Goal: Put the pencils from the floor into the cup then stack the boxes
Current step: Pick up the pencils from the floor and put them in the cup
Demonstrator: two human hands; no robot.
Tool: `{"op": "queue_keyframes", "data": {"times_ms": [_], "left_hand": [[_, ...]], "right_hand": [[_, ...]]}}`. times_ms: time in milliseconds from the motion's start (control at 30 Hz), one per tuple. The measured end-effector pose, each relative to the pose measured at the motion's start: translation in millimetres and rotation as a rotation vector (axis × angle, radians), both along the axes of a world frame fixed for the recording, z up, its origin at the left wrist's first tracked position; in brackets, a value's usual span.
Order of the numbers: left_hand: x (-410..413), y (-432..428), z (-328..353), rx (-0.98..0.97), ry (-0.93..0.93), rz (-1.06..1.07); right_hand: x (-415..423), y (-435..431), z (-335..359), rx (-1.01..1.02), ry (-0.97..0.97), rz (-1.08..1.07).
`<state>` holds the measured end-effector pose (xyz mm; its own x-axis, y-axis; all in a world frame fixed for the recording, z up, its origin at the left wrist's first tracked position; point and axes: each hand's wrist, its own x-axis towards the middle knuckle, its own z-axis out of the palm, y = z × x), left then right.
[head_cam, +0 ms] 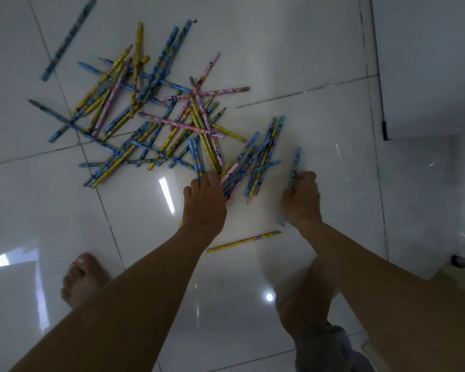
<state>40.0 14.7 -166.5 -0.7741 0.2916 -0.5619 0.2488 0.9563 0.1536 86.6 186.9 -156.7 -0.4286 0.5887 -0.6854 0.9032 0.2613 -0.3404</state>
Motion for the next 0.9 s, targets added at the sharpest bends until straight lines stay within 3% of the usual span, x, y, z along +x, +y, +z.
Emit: {"op": "queue_keyframes", "data": {"times_ms": [300, 467, 667, 900], "left_hand": [[-4, -10, 11, 0.35, -0.034, 0.292], [-2, -22, 11, 0.473, -0.164, 0.611], [-15, -34, 4, 0.481, -0.053, 0.693], [-20, -37, -1, 0.524, -0.268, 0.736]], "right_hand": [[-48, -44, -6, -0.1, 0.094, -0.278], [-64, -67, -9, -0.049, 0.012, -0.215], [-70, -90, -16, 0.012, -0.079, -0.115], [-71, -99, -20, 0.021, 0.046, -0.092]]}}
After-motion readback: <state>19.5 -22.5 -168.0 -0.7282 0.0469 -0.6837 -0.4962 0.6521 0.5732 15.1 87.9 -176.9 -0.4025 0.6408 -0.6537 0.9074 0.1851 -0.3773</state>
